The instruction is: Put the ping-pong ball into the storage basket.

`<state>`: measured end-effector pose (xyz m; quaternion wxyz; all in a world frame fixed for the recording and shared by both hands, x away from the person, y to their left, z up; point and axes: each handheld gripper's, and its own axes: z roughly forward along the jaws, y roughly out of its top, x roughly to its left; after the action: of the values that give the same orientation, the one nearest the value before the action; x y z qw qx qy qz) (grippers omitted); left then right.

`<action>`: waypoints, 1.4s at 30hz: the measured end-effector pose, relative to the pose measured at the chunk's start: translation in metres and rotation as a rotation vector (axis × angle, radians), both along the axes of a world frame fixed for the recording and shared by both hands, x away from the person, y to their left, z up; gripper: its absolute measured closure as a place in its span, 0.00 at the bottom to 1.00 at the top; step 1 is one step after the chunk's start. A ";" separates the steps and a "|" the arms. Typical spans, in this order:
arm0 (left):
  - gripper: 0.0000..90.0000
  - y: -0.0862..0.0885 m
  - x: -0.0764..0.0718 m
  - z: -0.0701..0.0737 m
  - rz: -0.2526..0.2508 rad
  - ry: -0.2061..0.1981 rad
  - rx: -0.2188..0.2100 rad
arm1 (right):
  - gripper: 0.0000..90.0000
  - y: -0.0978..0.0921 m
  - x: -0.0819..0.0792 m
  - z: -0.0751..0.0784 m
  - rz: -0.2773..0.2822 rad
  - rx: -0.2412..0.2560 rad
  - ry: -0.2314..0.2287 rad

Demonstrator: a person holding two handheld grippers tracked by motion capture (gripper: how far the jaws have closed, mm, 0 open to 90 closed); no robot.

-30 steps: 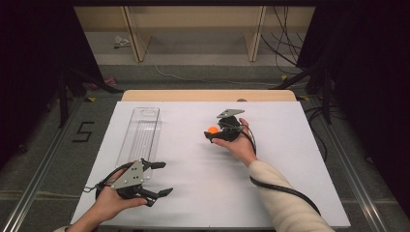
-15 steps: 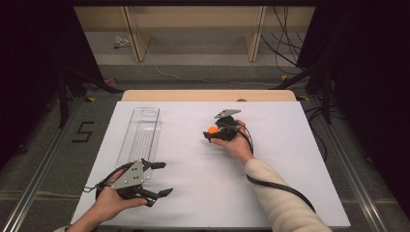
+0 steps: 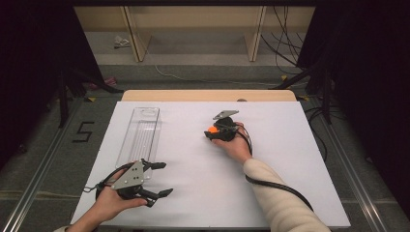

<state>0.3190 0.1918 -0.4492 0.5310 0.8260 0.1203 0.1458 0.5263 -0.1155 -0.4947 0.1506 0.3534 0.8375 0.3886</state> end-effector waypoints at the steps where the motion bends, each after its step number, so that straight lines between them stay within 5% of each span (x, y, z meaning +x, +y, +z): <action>1: 0.21 0.000 0.000 0.000 -0.001 -0.001 0.001 | 0.55 0.000 0.000 0.000 0.002 -0.001 0.001; 42: 0.21 -0.001 -0.001 0.000 -0.006 0.002 0.002 | 0.57 0.003 -0.013 0.029 0.030 0.048 -0.070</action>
<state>0.3185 0.1912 -0.4489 0.5306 0.8270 0.1183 0.1434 0.5130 -0.1121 -0.4657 0.1656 0.3304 0.8274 0.4230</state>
